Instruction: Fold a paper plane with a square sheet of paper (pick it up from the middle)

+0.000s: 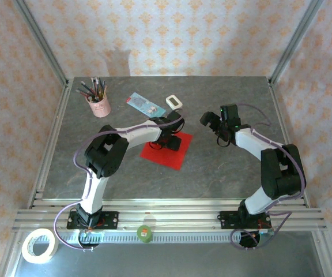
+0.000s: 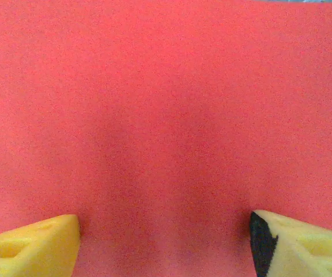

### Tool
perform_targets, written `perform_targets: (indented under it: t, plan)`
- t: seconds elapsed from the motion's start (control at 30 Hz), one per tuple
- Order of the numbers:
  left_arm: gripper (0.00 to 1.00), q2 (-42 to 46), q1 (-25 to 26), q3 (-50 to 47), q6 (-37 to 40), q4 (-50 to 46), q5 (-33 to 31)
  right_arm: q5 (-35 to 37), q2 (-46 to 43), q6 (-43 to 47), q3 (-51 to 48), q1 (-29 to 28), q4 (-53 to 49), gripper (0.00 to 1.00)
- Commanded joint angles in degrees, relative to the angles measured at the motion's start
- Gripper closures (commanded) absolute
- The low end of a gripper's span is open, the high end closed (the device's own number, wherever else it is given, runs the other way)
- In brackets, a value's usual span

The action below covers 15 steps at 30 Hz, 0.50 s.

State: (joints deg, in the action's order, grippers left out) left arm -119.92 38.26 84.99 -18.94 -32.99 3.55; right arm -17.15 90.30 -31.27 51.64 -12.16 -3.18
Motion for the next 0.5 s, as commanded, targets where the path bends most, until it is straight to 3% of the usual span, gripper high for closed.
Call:
perform_targets:
  t: [0.0,0.3,0.47]
  plan:
    - [0.29,-2.87,-0.24,-3.48,0.4,-3.5,-2.04,0.51,0.34,-0.37,-0.79,0.13,-0.42,0.0]
    - [0.45,1.83,-0.48,-3.3,-0.39,-1.58,-2.47,0.89,-0.15,-0.59,-0.77,0.12,-0.51,0.0]
    - [0.62,7.33,-2.12,-2.41,-2.25,-0.08,3.4,0.8,-0.73,-0.73,-0.84,0.19,-0.51,0.0]
